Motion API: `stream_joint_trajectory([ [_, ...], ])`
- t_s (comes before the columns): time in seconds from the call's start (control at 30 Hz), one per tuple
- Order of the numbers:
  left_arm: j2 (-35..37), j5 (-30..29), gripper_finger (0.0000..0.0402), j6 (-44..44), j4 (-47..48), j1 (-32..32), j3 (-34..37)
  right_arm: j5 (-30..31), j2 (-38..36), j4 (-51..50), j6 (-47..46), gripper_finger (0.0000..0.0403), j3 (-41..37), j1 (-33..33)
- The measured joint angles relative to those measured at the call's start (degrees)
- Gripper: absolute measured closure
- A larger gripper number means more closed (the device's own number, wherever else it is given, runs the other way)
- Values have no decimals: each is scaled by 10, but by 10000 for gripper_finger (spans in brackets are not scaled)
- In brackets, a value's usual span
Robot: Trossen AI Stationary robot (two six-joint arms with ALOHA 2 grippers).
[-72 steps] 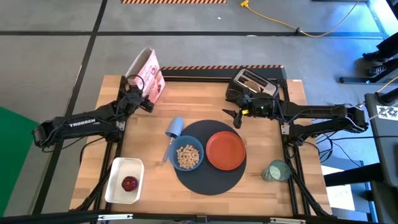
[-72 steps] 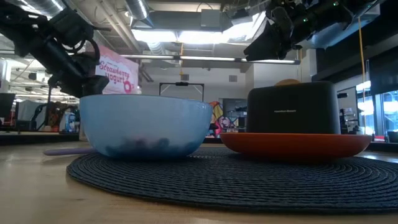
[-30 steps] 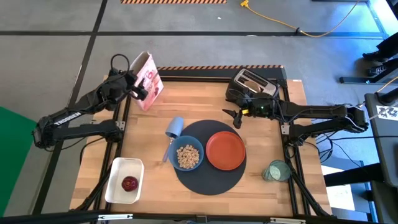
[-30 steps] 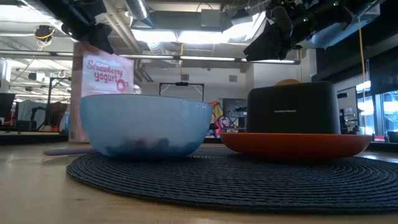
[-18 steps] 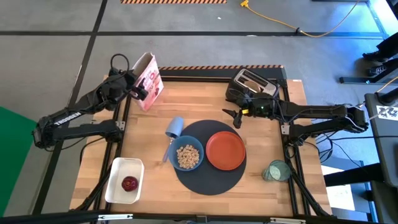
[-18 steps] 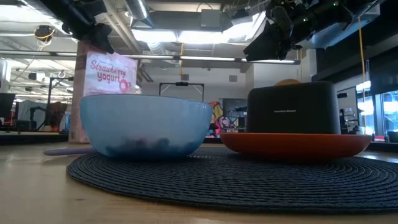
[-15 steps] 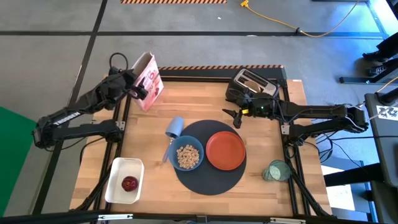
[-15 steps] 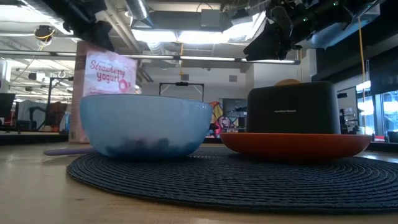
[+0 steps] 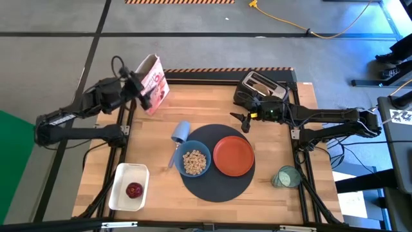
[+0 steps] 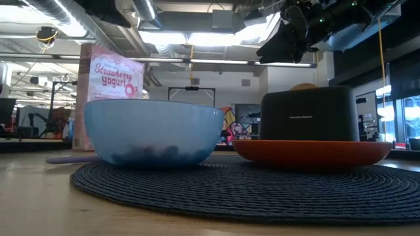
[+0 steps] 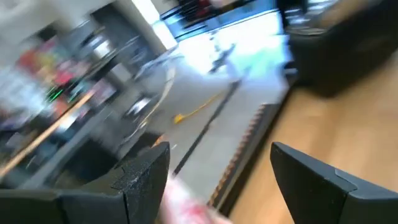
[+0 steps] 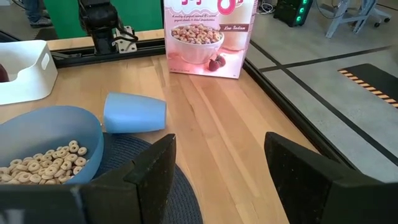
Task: Arrange a breakfast setting
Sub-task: Adjust the blue cup
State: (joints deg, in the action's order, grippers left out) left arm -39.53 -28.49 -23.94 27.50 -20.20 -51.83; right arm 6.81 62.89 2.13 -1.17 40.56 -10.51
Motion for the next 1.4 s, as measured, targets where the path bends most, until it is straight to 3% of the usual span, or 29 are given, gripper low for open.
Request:
stream_joint_trajectory([
  [0.2,-36,41,162,24,3,99,0,0,0,3,0,166,0,0],
  [0.43,-166,26,190,34,7,210,1,0,0,11,3,166,0,0],
  [0.67,-287,-4,191,127,64,280,1,-4,0,-13,4,166,0,0],
  [0.9,-363,-12,191,232,107,346,2,-4,0,-13,4,166,0,0],
  [1.13,-427,-61,191,295,129,387,2,-1,0,-10,4,166,0,0],
  [1.4,-500,-130,191,324,162,386,2,0,0,-5,2,166,0,0],
])
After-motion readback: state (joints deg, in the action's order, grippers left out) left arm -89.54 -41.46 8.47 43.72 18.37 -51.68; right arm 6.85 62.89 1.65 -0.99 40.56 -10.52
